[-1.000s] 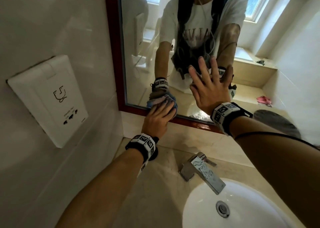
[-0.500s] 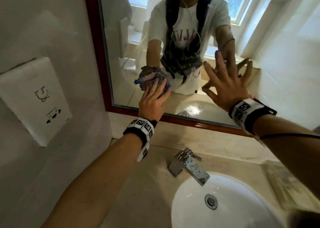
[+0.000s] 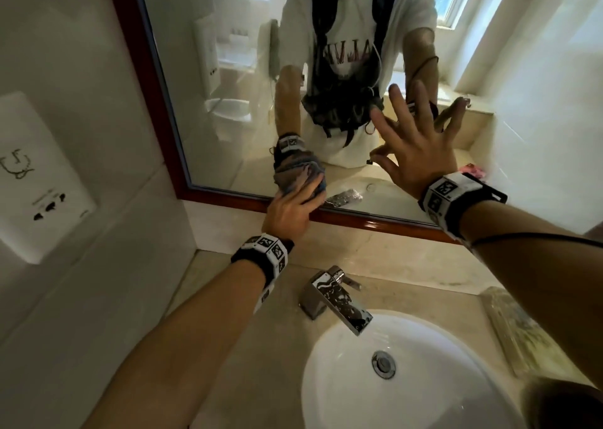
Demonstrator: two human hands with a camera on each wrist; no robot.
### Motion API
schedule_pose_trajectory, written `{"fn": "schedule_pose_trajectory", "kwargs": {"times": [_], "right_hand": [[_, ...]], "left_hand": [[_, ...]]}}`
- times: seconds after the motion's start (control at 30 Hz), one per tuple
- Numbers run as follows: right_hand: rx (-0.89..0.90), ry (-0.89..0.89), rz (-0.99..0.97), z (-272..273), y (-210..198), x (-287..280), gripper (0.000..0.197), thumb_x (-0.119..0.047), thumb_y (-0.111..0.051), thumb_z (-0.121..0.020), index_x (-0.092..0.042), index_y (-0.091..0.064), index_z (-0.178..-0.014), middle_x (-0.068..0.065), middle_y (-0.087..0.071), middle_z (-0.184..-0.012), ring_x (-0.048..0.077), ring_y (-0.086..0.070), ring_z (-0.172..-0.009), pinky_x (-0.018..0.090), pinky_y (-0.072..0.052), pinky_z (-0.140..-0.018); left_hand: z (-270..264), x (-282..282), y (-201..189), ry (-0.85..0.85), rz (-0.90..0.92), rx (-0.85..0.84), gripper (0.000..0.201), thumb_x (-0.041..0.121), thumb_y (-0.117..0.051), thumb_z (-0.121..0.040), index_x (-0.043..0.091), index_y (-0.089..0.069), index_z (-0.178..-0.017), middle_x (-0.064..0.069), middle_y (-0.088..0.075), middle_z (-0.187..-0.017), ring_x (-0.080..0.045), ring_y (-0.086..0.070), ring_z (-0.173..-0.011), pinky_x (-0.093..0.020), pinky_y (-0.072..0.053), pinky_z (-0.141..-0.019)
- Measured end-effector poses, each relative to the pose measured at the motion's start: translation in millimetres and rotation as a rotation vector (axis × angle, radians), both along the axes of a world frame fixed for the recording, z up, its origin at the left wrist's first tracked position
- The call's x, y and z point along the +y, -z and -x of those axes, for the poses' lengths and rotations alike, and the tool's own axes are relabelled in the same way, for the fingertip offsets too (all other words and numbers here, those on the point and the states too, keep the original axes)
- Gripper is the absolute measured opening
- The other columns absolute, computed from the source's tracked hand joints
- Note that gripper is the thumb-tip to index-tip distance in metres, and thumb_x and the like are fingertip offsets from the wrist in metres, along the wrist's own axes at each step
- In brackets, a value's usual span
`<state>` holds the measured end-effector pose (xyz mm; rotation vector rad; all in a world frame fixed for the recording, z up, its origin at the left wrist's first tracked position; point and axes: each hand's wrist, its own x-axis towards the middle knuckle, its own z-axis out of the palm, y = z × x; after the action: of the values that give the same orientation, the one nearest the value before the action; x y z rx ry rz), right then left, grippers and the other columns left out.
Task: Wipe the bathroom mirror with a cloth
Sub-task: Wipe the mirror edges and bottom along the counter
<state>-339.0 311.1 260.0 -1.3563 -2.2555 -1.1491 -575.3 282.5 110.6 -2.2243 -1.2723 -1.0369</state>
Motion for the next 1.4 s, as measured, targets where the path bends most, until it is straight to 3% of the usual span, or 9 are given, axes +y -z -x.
{"fn": "schedule_pose_trajectory", "kwargs": {"times": [0.17,0.4,0.53,0.63,0.87,1.07,1.2,1.33,1.4], "right_hand": [[0.009,-0.018,-0.004,-3,-3,-4,0.082,-0.053,-0.055,-0.09,-0.034,-0.01,-0.155,0.004,-0.004,-0.165,0.033,-0.002,-0.15,0.077,-0.004,-0.104],[-0.044,-0.022,0.02,-36,5,-2,0.079,-0.048,-0.055,-0.092,-0.036,-0.01,-0.155,0.001,-0.002,-0.165,0.03,-0.002,-0.151,0.076,-0.006,-0.106],[-0.034,-0.019,0.024,-41,11,-1,0.078,-0.048,-0.054,-0.092,-0.036,-0.009,-0.155,0.001,-0.002,-0.165,0.03,-0.001,-0.151,0.077,-0.004,-0.105],[-0.023,-0.035,0.012,-41,12,1,0.077,-0.048,-0.054,-0.093,-0.034,-0.011,-0.155,0.002,-0.005,-0.165,0.031,-0.004,-0.151,0.078,-0.005,-0.104],[-0.018,-0.076,-0.02,-42,12,1,0.077,-0.045,-0.058,-0.091,-0.033,-0.016,-0.155,0.003,-0.01,-0.164,0.031,-0.009,-0.15,0.078,-0.009,-0.105],[0.029,-0.005,0.005,-73,13,-6,0.086,-0.047,-0.06,-0.089,-0.031,-0.009,-0.156,0.004,-0.002,-0.165,0.028,0.002,-0.151,0.075,-0.004,-0.107],[0.026,0.034,0.026,-101,19,-12,0.085,-0.049,-0.061,-0.089,-0.033,-0.01,-0.155,0.003,0.001,-0.165,0.031,0.003,-0.15,0.075,-0.001,-0.106],[0.024,0.013,0.0,-105,23,-8,0.085,-0.048,-0.062,-0.088,-0.033,-0.012,-0.155,0.004,-0.004,-0.164,0.03,0.001,-0.15,0.075,-0.001,-0.105],[0.031,-0.002,-0.008,-105,24,-6,0.086,-0.048,-0.062,-0.088,-0.033,-0.011,-0.155,0.004,-0.005,-0.164,0.029,0.002,-0.15,0.076,-0.001,-0.104]], "left_hand": [[-27,8,-60,-0.068,-0.079,-0.039,0.056,-0.001,-0.04,-0.079,0.019,-0.067,-0.124,-0.012,-0.045,-0.149,-0.032,-0.031,-0.142,-0.053,-0.025,-0.115],[-34,7,-18,-0.034,-0.092,0.049,0.058,-0.004,-0.04,-0.076,0.018,-0.068,-0.122,-0.011,-0.05,-0.145,-0.029,-0.041,-0.138,-0.048,-0.033,-0.113],[-51,-6,32,0.021,0.027,0.035,0.046,-0.002,-0.047,-0.077,0.02,-0.077,-0.105,-0.004,-0.061,-0.134,-0.032,-0.061,-0.119,-0.045,-0.057,-0.088],[-59,-8,38,0.005,0.091,-0.013,0.046,0.0,-0.043,-0.077,0.019,-0.079,-0.099,-0.001,-0.063,-0.131,-0.027,-0.062,-0.118,-0.042,-0.061,-0.076],[-66,6,-43,0.04,-0.003,0.047,0.054,-0.005,-0.053,-0.074,0.016,-0.069,-0.121,-0.011,-0.047,-0.147,-0.036,-0.044,-0.135,-0.056,-0.048,-0.1],[-74,13,-60,0.03,-0.107,0.074,0.057,0.001,-0.038,-0.079,0.018,-0.066,-0.126,-0.014,-0.045,-0.149,-0.032,-0.037,-0.14,-0.044,-0.022,-0.119],[-81,13,-16,0.047,-0.061,0.11,0.056,-0.003,-0.044,-0.077,0.019,-0.069,-0.122,-0.01,-0.048,-0.147,-0.031,-0.043,-0.137,-0.044,-0.036,-0.111],[-95,0,35,0.097,0.059,0.064,0.047,-0.004,-0.048,-0.076,0.018,-0.077,-0.106,-0.004,-0.058,-0.138,-0.033,-0.066,-0.109,-0.044,-0.06,-0.079],[-100,-3,41,0.083,0.079,0.015,0.047,-0.002,-0.044,-0.078,0.018,-0.078,-0.103,-0.003,-0.06,-0.136,-0.032,-0.067,-0.108,-0.043,-0.06,-0.077]]}}
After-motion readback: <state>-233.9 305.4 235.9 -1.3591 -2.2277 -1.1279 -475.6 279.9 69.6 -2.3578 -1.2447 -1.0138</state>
